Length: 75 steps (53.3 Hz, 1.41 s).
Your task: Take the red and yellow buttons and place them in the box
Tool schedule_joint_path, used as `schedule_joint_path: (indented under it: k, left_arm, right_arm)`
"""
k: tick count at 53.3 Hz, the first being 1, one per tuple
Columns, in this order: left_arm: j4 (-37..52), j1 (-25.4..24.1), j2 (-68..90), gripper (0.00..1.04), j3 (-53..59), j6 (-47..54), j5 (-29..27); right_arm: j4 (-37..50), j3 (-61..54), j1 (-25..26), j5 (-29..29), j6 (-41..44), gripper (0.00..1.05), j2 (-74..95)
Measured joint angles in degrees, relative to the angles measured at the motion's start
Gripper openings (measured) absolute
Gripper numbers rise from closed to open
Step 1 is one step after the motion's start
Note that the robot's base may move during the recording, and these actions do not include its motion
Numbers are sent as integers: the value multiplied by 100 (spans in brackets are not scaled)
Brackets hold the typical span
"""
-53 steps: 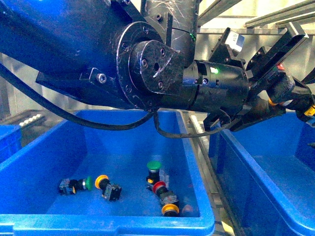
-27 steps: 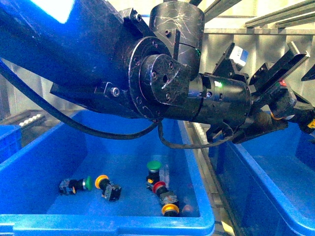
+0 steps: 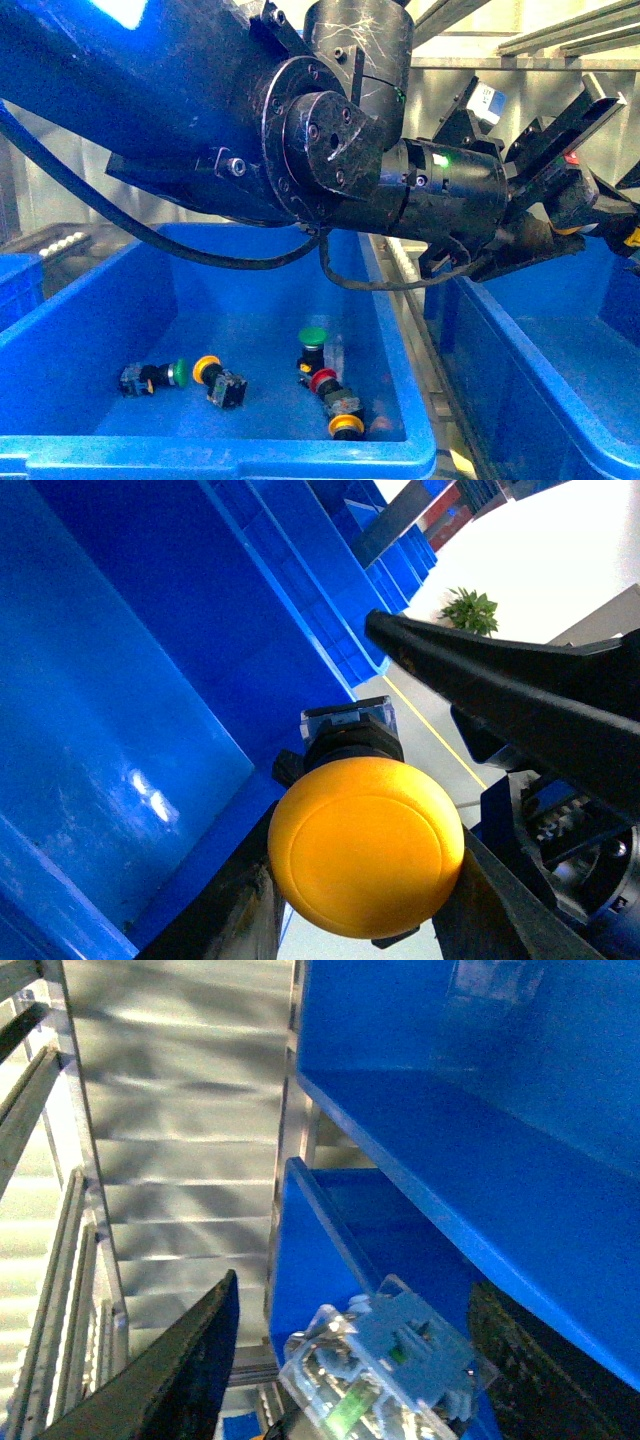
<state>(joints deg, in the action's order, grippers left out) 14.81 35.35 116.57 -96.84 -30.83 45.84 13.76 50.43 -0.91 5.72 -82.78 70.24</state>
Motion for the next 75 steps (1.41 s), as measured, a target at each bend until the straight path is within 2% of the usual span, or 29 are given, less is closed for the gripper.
schedule_joint_path:
  k: [6, 8, 23, 42, 44, 47, 64, 73, 75]
  left_arm:
    - [-22, -7, 2, 33, -9, 20, 26]
    - [-24, -7, 2, 33, -9, 20, 26]
    - [-127, -70, 2, 33, -37, 96, -48]
    - [474, -343, -2, 84, 13, 4, -951]
    - [498, -417, -33, 92, 59, 17, -1163]
    - [457, -501, -87, 99, 122, 85, -1353]
    - [669, -1145, -1244, 97, 1279, 417, -2083]
    - [973, -1576, -2514, 97, 2570, 748, -2771]
    - [1056, -1725, -2964, 97, 3069, 822, -3091]
  right_arm:
    - [0, 0, 0, 55, 2, 47, 24]
    - [2, 0, 0, 61, 2, 45, 26]
    - [55, 0, -61, 138, 46, 44, 98]
    - [317, -33, -203, 70, 439, 43, 223]
    - [356, -57, -201, 66, 496, 43, 260]
    - [420, -92, -160, 37, 577, 43, 319]
    - [667, -157, 278, -201, 835, 43, 507]
    - [844, -225, 343, -214, 1154, 43, 501]
    - [892, -293, 326, -157, 1252, 43, 479]
